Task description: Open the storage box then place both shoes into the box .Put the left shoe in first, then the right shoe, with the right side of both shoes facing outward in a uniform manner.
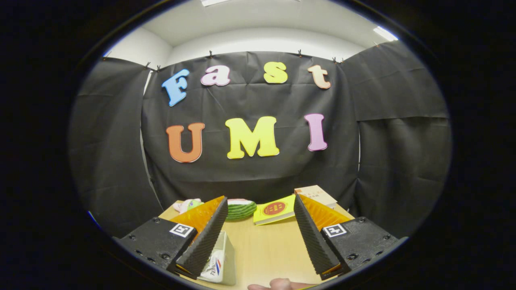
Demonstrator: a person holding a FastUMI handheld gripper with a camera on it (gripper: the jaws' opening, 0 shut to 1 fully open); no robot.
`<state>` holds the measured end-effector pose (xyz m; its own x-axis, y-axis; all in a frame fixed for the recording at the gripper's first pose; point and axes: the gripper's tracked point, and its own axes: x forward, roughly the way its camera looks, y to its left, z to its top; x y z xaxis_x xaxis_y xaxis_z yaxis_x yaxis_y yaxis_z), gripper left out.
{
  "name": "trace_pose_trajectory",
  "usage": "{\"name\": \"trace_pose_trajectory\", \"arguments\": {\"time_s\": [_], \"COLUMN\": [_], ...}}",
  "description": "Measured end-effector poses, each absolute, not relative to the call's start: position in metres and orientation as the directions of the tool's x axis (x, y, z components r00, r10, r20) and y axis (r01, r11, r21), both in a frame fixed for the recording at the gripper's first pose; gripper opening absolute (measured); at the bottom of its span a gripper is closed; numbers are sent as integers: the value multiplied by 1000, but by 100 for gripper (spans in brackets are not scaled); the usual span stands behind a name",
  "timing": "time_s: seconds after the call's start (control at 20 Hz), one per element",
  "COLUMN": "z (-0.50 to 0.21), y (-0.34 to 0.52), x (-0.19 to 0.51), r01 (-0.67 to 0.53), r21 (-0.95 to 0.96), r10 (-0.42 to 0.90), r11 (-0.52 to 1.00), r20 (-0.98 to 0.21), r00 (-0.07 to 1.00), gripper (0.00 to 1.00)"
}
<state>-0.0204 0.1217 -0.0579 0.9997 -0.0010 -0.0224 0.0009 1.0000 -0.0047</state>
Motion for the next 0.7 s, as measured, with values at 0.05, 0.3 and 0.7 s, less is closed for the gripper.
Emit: {"name": "trace_pose_trajectory", "arguments": {"time_s": [0.05, 0.3, 0.7], "z": [-59, -57, -61], "y": [122, 124, 126], "x": [-19, -17, -13], "r01": [1, -4, -5], "r21": [-5, -8, -1], "r10": [-1, 4, 5], "r11": [1000, 1000, 1000], "r20": [-23, -25, -27], "r00": [1000, 1000, 1000], "gripper": [100, 100, 100]}}
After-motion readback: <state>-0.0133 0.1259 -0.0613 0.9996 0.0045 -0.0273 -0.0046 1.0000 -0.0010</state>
